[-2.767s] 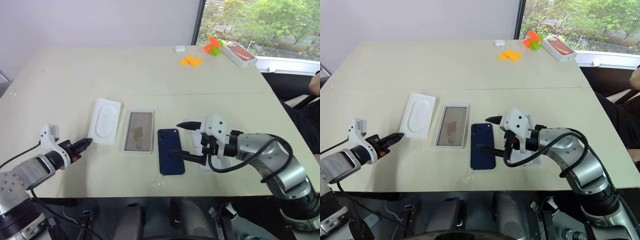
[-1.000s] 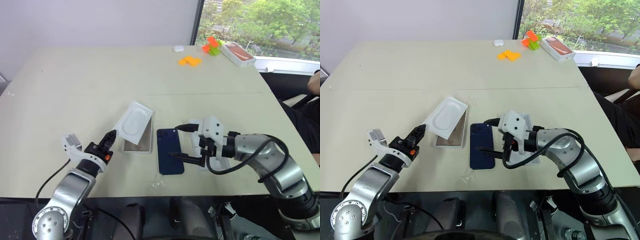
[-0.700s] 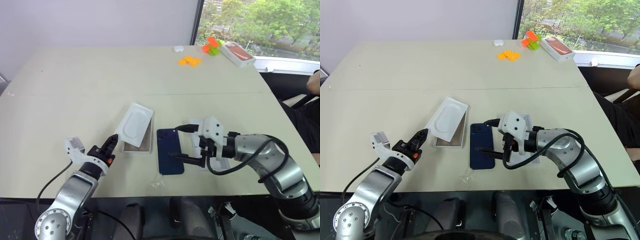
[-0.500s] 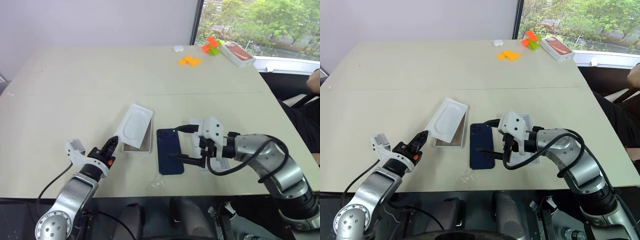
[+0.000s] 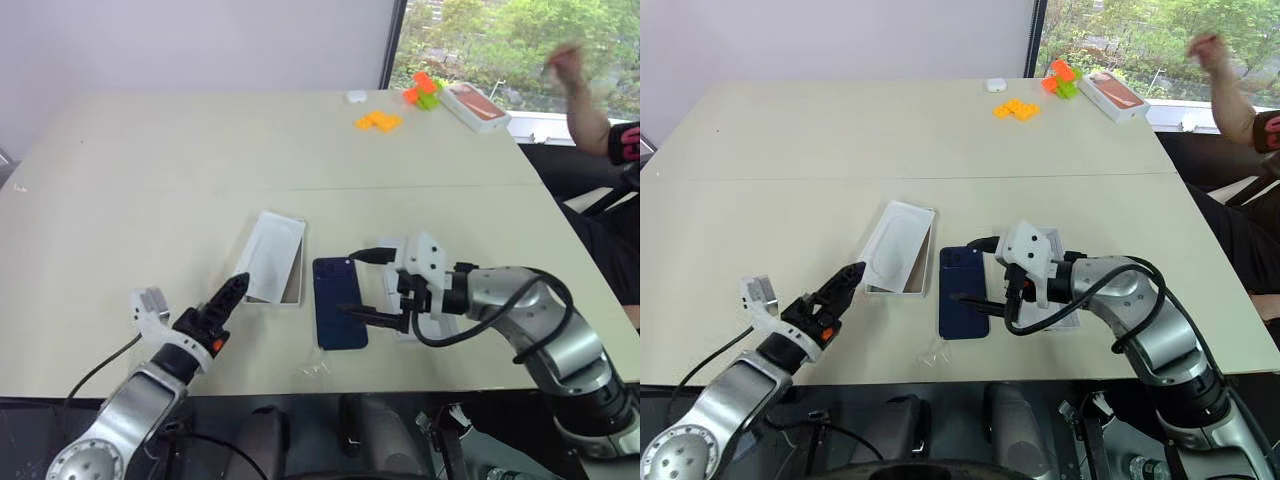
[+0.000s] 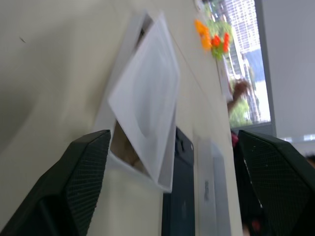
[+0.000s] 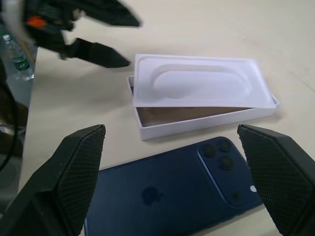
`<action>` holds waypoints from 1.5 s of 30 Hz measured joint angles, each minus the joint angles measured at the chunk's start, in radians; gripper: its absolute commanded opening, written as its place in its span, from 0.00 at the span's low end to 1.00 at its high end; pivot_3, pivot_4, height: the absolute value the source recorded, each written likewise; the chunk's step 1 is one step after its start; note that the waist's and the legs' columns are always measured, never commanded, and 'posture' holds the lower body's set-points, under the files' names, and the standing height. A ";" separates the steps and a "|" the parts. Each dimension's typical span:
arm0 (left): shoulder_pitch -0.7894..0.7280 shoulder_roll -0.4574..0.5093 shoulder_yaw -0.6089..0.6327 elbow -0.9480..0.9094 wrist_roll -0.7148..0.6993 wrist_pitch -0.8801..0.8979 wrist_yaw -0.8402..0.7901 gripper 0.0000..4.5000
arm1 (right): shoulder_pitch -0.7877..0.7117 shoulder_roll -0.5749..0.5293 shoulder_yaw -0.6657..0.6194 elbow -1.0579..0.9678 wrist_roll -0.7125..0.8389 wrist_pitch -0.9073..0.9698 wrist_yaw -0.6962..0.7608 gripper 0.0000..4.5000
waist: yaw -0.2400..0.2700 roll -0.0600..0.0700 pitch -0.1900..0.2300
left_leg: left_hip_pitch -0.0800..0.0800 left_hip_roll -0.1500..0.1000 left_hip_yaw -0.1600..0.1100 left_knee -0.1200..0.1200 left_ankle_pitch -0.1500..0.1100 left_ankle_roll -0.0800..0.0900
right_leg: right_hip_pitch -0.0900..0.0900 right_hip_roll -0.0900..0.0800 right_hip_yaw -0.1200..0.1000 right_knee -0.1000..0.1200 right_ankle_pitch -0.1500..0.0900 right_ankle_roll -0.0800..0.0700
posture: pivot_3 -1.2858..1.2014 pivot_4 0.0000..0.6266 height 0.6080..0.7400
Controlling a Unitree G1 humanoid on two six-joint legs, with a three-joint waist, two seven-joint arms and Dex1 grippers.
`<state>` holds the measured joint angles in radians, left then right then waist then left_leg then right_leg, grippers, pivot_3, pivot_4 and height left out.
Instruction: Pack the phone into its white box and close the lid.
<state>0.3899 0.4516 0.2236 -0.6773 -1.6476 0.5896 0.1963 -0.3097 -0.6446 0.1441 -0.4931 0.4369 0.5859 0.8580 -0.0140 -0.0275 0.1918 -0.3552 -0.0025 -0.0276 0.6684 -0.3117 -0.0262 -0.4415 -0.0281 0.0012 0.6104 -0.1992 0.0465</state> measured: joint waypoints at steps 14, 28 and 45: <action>-0.001 0.223 0.214 0.004 0.408 -0.065 -0.249 1.00 | -0.177 0.175 0.107 0.151 -0.082 0.049 -0.108 0.59 | -0.004 0.003 0.003 | -0.002 0.001 0.000 -0.002 0.000 0.000 | -0.002 0.001 0.000 -0.002 0.000 -0.001 | 0.52 0.24 1.00; -0.061 0.218 0.186 0.201 0.813 -0.141 -0.518 1.00 | -0.488 0.465 0.358 0.367 -0.229 0.377 -0.288 0.01 | -0.009 0.003 0.003 | -0.003 0.003 0.000 -0.004 0.000 0.000 | -0.005 -0.001 0.000 -0.001 0.003 -0.005 | 0.52 0.24 1.00; 0.050 0.204 0.186 0.144 0.930 -0.155 -0.780 1.00 | -0.549 0.407 0.488 0.387 -0.269 0.560 -0.251 0.01 | -0.006 0.003 0.003 | -0.003 0.003 0.000 -0.004 0.000 0.000 | -0.004 -0.003 -0.001 -0.001 0.000 -0.001 | 0.52 0.24 1.00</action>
<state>0.4400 0.6554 0.4098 -0.5330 -0.7176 0.4349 -0.5839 -0.8587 -0.2379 0.6319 -0.1061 0.1680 1.1461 0.6070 -0.0201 -0.0241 0.1945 -0.3583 0.0002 -0.0275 0.6640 -0.3120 -0.0258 -0.4458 -0.0311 0.0003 0.6093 -0.1991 0.0452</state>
